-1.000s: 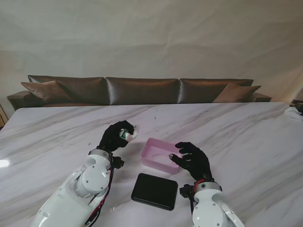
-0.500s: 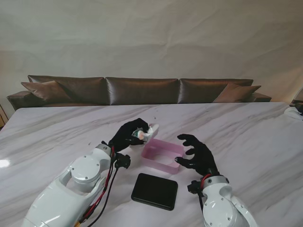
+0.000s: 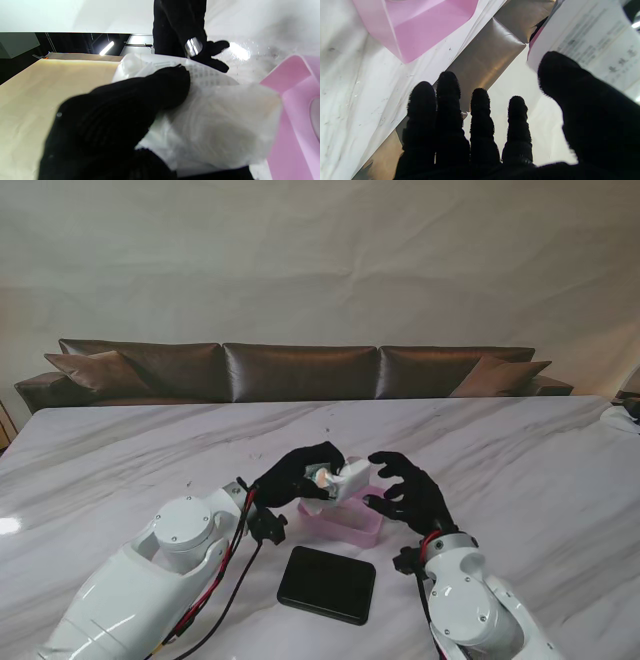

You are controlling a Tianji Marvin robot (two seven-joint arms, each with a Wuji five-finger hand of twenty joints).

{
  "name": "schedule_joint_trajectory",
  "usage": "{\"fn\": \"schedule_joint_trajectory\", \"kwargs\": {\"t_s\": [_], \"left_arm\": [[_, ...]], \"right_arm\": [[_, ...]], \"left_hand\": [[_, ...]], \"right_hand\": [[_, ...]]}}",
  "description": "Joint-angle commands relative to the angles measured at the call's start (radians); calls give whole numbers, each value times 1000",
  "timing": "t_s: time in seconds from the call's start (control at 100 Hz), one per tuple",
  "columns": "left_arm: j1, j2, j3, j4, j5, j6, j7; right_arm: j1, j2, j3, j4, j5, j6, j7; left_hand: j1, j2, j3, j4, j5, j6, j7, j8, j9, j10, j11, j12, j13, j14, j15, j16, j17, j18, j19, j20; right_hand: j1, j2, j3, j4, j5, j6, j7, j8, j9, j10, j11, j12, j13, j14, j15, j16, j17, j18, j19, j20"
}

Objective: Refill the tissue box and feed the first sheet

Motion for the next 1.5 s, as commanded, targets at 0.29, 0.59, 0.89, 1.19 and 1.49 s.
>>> {"fn": "schedule_joint_trajectory", "kwargs": {"t_s": [0.29,0.59,0.89,1.19,1.49], "left_arm": [[-16,-5,23,42,-21,21,-49],[-50,-25,33,111,-48,45,-47],[-68,-45,43,151,-95,44,-39],[-32,-45,21,111,-83,69,16],[58,-31,-48,11,61,84,170]], "right_arm": [[28,-12,-42,42,22,-62,-25],[17,-2,-43,35,30,-102,14],[39,-11,-67,57,60,-113,-5],[76,-46,-99,82,57,-35,-124],[90,-57,-86,62,66,101,-132]], "left_hand": [[86,104,21,83,7,68,13,31,24,4,2,20,92,80,103,75,-17,-291,2378,20],[87,106,19,83,3,69,12,35,21,5,2,23,88,80,102,77,-22,-291,2378,19],[77,116,-4,71,-19,68,-26,17,15,13,-8,23,84,83,92,69,-28,-289,2372,15],[-208,233,-219,124,-123,85,-284,-323,-66,80,-167,-67,-30,163,-37,-99,-224,-129,2296,23],[-435,286,-471,91,-260,222,-491,-559,-197,129,-274,-251,-138,212,-96,-119,-357,-69,2313,58]], "right_hand": [[-37,56,-19,-7,234,-1,58,23,182,-45,36,21,122,-30,115,64,44,-8,62,10],[-8,47,-9,0,339,-3,75,46,317,-63,54,48,185,-49,166,96,77,-4,71,7],[107,-69,31,-96,533,-94,343,-100,586,-77,92,212,338,-62,274,148,194,12,162,12],[128,-272,353,-1,752,-79,427,-3,845,2,251,338,568,-31,472,200,428,84,353,-16],[110,-378,372,-69,811,133,444,-80,882,33,376,269,569,-34,617,212,547,125,387,-82]]}}
